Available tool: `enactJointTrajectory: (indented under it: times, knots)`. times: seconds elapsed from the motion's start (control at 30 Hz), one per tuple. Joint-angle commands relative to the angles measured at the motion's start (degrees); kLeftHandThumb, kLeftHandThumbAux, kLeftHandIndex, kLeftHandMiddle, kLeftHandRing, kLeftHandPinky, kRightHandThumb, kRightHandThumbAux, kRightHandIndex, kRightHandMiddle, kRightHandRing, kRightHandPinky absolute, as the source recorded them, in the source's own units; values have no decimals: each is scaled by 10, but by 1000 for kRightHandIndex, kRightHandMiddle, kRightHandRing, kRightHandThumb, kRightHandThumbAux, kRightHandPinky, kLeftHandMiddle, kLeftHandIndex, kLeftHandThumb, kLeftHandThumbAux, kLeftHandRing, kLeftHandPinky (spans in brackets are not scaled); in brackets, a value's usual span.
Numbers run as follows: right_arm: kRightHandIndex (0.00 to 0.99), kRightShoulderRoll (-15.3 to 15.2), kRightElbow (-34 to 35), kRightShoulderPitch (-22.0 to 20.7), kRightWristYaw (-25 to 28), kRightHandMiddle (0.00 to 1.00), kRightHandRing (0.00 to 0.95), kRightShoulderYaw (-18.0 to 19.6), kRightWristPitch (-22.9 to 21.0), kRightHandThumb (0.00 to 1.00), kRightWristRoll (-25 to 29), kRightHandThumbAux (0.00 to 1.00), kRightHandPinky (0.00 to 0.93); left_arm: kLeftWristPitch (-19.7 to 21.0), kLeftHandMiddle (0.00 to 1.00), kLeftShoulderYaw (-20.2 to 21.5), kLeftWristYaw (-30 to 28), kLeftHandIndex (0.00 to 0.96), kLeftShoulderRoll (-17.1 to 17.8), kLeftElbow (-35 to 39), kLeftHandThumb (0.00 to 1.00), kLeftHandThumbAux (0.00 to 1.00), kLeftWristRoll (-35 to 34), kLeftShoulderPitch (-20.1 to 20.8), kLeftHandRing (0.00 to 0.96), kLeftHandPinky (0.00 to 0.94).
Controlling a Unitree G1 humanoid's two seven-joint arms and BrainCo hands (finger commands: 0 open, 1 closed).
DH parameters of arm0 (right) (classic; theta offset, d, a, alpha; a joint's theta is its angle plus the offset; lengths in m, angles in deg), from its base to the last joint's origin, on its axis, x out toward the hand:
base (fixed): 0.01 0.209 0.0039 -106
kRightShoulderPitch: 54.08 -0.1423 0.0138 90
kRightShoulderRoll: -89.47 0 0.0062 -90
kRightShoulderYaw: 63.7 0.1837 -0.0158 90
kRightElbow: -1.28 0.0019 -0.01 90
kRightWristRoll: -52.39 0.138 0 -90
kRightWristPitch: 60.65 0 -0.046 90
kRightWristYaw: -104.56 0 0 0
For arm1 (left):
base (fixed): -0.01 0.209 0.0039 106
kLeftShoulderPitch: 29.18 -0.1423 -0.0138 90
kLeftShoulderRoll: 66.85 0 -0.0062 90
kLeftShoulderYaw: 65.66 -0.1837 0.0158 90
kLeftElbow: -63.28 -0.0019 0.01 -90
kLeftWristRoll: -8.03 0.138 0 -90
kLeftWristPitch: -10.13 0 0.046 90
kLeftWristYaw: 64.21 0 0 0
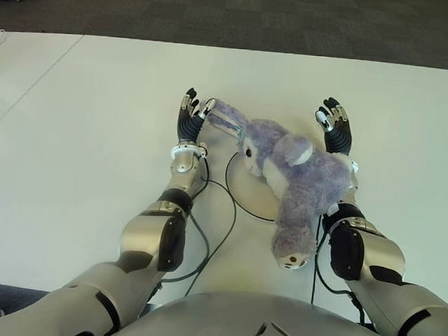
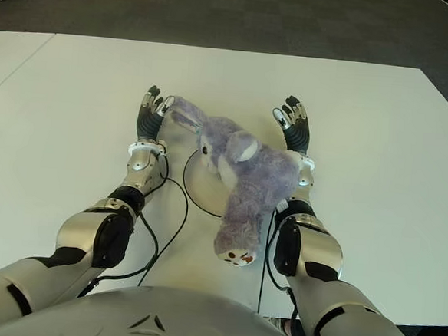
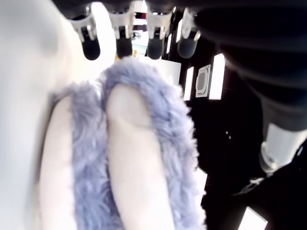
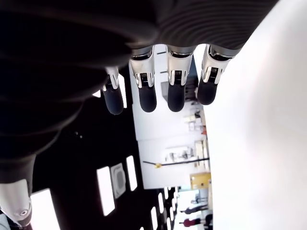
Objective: Put the doll into the plate.
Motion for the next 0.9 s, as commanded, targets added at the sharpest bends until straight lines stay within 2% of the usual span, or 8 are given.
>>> enactJointTrajectory:
  times: [0.03, 0.53, 0.9]
  knots:
    - [121, 18, -74, 161, -16, 117, 100, 2, -34, 0, -5, 633, 114, 45, 81, -10, 44, 87, -5, -72, 0, 602, 13, -143, 80, 106]
    - [95, 14, -73, 159, -16, 102, 100, 2, -43, 0, -8, 730, 127, 48, 121, -9, 62, 120, -12, -72, 0, 626, 6, -141, 110, 123]
    - [98, 14, -72, 159, -14, 112, 110, 5, -41, 0, -6, 722, 131, 43, 121, -7, 57, 125, -13, -72, 0, 655, 3, -141, 107, 119]
